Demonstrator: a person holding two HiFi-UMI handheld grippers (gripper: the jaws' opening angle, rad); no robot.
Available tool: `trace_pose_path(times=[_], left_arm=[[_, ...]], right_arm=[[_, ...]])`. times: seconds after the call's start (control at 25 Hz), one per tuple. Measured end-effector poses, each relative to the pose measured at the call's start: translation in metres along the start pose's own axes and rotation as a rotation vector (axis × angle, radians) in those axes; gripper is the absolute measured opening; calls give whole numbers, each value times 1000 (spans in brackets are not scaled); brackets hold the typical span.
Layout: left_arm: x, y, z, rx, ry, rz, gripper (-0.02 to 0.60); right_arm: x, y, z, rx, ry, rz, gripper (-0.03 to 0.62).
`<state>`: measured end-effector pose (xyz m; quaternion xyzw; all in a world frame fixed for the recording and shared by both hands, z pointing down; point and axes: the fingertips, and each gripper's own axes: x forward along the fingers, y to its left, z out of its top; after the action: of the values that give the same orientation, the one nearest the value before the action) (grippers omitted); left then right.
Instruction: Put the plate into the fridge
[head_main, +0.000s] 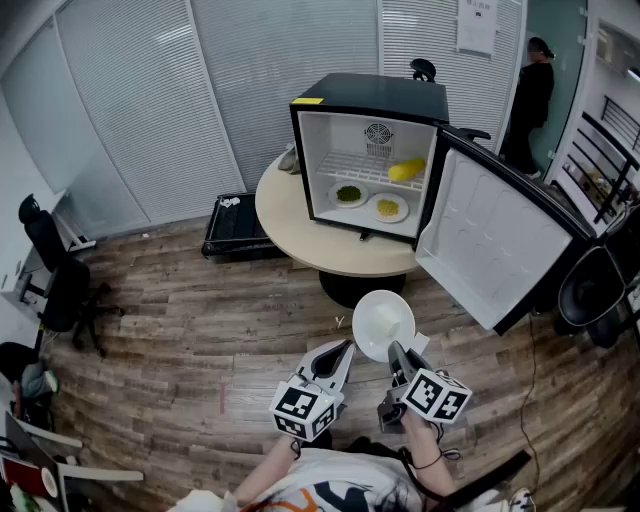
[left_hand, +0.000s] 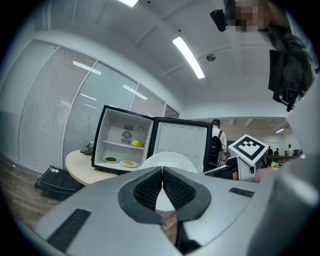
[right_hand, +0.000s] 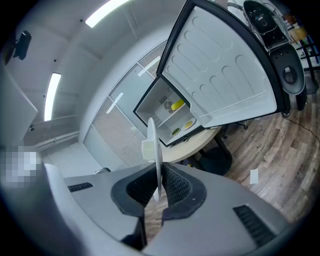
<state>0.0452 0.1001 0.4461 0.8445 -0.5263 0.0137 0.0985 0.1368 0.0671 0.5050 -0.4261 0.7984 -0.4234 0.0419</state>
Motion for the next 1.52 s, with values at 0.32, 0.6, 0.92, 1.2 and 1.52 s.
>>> trace_pose_path(times=[0.32, 0.6, 0.92, 1.2, 1.52], left_arm=[[0, -5, -4, -8, 5, -10, 14], [-3, -7, -5, -6, 11, -12, 14], [7, -1, -6, 2, 19, -15, 14], [31, 26, -12, -4, 47, -17, 14], [76, 69, 2, -5, 64, -59, 14]], right_arm=[[-3, -5, 3, 69, -19, -3, 29], [-2, -11, -3, 125, -2, 2, 29], [11, -20, -2, 173, 13, -2, 30], [39, -23, 8, 196, 20, -6, 31], [88, -30, 28, 220, 9, -44, 31]])
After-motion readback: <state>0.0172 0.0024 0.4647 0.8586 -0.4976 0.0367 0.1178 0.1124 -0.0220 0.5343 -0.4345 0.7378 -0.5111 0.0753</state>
